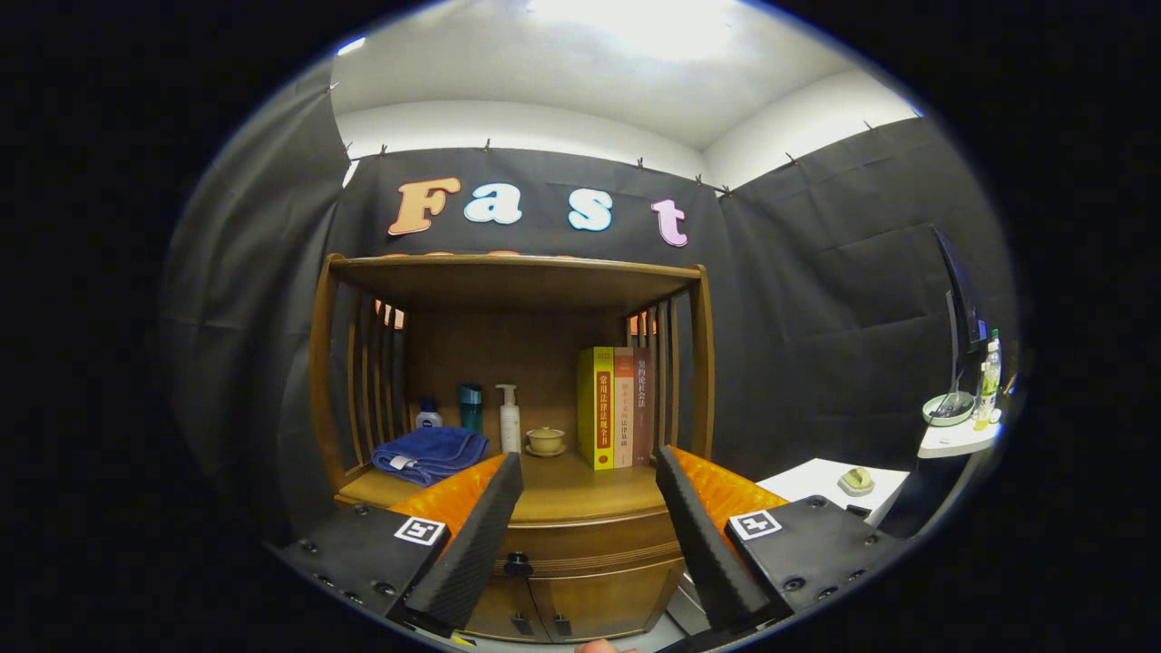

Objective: Pull open the drawer, take out the items inside it, and place them on the countertop above the cabinet.

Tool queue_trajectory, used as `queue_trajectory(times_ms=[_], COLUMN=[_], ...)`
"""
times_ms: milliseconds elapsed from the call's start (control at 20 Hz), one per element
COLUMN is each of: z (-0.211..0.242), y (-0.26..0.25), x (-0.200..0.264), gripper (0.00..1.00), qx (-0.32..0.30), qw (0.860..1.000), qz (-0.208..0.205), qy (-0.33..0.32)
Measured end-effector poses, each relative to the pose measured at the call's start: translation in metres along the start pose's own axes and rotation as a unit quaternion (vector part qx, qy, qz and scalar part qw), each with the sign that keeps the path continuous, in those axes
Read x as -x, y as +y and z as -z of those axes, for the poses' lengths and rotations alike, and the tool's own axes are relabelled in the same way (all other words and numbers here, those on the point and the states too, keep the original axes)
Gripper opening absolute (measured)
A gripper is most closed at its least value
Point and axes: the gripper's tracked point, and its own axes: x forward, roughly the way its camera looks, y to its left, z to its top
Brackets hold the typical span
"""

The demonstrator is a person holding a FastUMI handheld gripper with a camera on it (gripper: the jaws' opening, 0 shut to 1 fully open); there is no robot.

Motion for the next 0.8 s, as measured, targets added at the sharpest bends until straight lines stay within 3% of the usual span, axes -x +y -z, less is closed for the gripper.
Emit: queue_trajectory(times_ms=[800], z=[0.004], y=[0.012], x=[0.002], gripper=[0.98], qx=[-0.001], qw=[1.000], qz=[-0.010], qy=[0.004])
